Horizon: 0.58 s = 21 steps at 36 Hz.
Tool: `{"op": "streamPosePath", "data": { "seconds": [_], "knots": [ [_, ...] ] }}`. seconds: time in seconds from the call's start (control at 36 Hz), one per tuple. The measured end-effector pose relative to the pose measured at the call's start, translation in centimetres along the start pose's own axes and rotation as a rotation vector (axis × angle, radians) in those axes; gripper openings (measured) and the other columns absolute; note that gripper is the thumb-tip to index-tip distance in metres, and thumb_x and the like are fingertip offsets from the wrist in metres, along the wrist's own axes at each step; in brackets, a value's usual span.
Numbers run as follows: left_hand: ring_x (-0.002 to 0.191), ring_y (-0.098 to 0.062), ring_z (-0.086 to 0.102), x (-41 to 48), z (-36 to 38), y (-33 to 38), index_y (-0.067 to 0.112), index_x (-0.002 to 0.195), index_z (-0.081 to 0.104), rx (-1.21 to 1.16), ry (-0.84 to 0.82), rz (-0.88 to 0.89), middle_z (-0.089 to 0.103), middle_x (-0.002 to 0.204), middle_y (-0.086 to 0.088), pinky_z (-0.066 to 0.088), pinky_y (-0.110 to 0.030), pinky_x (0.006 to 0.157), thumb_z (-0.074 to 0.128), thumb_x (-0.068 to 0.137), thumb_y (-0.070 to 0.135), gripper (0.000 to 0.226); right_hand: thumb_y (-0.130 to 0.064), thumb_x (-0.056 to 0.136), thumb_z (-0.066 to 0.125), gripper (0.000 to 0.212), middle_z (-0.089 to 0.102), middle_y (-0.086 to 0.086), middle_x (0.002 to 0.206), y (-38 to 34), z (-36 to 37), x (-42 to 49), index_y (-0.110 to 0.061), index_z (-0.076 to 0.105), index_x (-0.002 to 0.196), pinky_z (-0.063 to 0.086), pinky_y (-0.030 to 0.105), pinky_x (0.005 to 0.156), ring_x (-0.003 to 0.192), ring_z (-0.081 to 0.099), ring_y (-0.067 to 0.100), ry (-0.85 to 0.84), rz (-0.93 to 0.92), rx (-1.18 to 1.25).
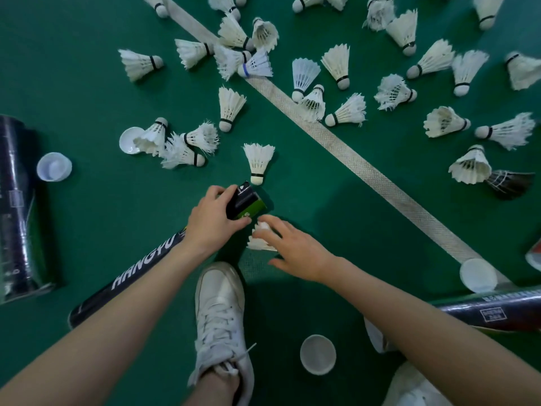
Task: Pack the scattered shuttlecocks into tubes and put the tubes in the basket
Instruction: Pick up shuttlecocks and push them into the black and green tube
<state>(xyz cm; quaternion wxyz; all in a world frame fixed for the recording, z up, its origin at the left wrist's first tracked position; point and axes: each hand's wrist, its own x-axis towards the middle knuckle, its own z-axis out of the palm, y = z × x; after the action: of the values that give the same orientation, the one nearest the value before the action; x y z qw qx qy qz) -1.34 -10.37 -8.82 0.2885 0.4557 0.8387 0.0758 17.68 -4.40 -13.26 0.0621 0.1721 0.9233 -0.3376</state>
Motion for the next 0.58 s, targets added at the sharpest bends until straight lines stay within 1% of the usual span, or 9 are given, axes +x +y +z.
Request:
{"op": "streamPosePath", "data": {
  "seconds": [0.08, 0.17, 0.19, 0.25, 0.33, 0.36, 0.44, 0.53, 0.58],
  "knots": [
    [0.117, -0.022, 0.050, 0.3, 0.0, 0.5, 0.022, 0.145, 0.038, -0.012, 0.016, 0.008, 0.044, 0.132, -0.001, 0.047, -0.040, 0.092, 0.071, 0.080, 0.047, 0.077, -0.005, 0.086, 0.055, 0.049, 0.032, 0.006, 0.142, 0.5, 0.3, 0.3, -0.016, 0.039, 0.131, 0.047, 0.032, 0.080, 0.118, 0.047, 0.025, 0.126, 0.093, 0.069],
    [0.117, -0.022, 0.050, 0.7, -0.3, 0.8, 0.022, 0.145, 0.038, -0.033, 0.033, 0.009, 0.044, 0.131, -0.001, 0.047, -0.040, 0.093, 0.072, 0.079, 0.047, 0.078, 0.004, 0.080, 0.054, 0.050, 0.039, 0.010, 0.128, 1.4, 0.1, 0.5, -0.019, 0.033, 0.119, 0.037, 0.026, 0.071, 0.097, 0.050, 0.024, 0.243, 0.123, 0.165],
    [0.117, -0.022, 0.049, 0.8, -0.5, 1.0, 0.022, 0.145, 0.038, -0.040, 0.037, 0.010, 0.044, 0.131, -0.001, 0.046, -0.040, 0.093, 0.072, 0.079, 0.046, 0.077, 0.006, 0.077, 0.054, 0.053, 0.038, 0.012, 0.126, 1.7, -0.2, 0.5, -0.020, 0.032, 0.117, 0.036, 0.026, 0.071, 0.093, 0.046, 0.022, 0.297, 0.143, 0.229],
    [0.116, -0.022, 0.050, 1.1, -0.7, 1.8, 0.023, 0.144, 0.039, -0.053, 0.048, 0.025, 0.044, 0.130, -0.001, 0.046, -0.040, 0.093, 0.072, 0.080, 0.046, 0.076, 0.010, 0.072, 0.054, 0.066, 0.034, 0.013, 0.127, 2.2, -1.5, 0.5, -0.025, 0.030, 0.122, 0.039, 0.023, 0.078, 0.100, 0.041, 0.015, 0.459, 0.190, 0.357],
    [0.115, -0.021, 0.050, 1.5, -1.2, 3.6, 0.023, 0.143, 0.040, -0.078, 0.069, 0.065, 0.044, 0.129, 0.000, 0.045, -0.040, 0.094, 0.072, 0.079, 0.045, 0.074, 0.011, 0.071, 0.056, 0.075, 0.032, 0.010, 0.131, 3.1, -4.5, 0.0, -0.022, 0.032, 0.135, 0.036, 0.010, 0.090, 0.106, 0.035, 0.005, 0.695, 0.348, 0.487],
    [0.115, -0.021, 0.050, 1.6, -1.3, 4.5, 0.024, 0.143, 0.040, -0.088, 0.076, 0.083, 0.044, 0.130, 0.001, 0.045, -0.040, 0.093, 0.072, 0.079, 0.045, 0.074, 0.009, 0.074, 0.057, 0.070, 0.033, 0.007, 0.128, 3.6, -5.6, -0.2, -0.021, 0.036, 0.133, 0.038, 0.012, 0.091, 0.106, 0.037, 0.007, 0.758, 0.421, 0.537],
    [0.115, -0.017, 0.049, 1.9, -1.5, 7.3, 0.026, 0.142, 0.040, -0.114, 0.077, 0.158, 0.044, 0.130, 0.004, 0.045, -0.037, 0.093, 0.071, 0.080, 0.045, 0.072, -0.003, 0.079, 0.062, 0.050, 0.041, 0.002, 0.120, 4.2, -9.1, -0.9, -0.030, 0.040, 0.116, 0.052, 0.036, 0.085, 0.104, 0.052, 0.022, 0.966, 0.591, 0.809],
    [0.115, -0.015, 0.048, 1.9, -1.5, 10.0, 0.027, 0.142, 0.041, -0.139, 0.078, 0.233, 0.043, 0.130, 0.006, 0.044, -0.035, 0.093, 0.071, 0.080, 0.047, 0.072, 0.000, 0.084, 0.062, 0.042, 0.049, -0.006, 0.106, 4.1, -12.0, -1.6, -0.022, 0.037, 0.110, 0.051, 0.035, 0.083, 0.090, 0.059, 0.014, 1.157, 0.598, 1.177],
    [0.116, -0.015, 0.047, 1.8, -1.4, 11.5, 0.026, 0.142, 0.040, -0.137, 0.088, 0.272, 0.043, 0.130, 0.006, 0.044, -0.034, 0.093, 0.070, 0.080, 0.047, 0.073, 0.001, 0.087, 0.060, 0.037, 0.052, -0.007, 0.098, 3.8, -12.9, -2.0, -0.017, 0.036, 0.108, 0.051, 0.039, 0.084, 0.085, 0.059, 0.011, 1.202, 0.561, 1.276]
  ]
}}
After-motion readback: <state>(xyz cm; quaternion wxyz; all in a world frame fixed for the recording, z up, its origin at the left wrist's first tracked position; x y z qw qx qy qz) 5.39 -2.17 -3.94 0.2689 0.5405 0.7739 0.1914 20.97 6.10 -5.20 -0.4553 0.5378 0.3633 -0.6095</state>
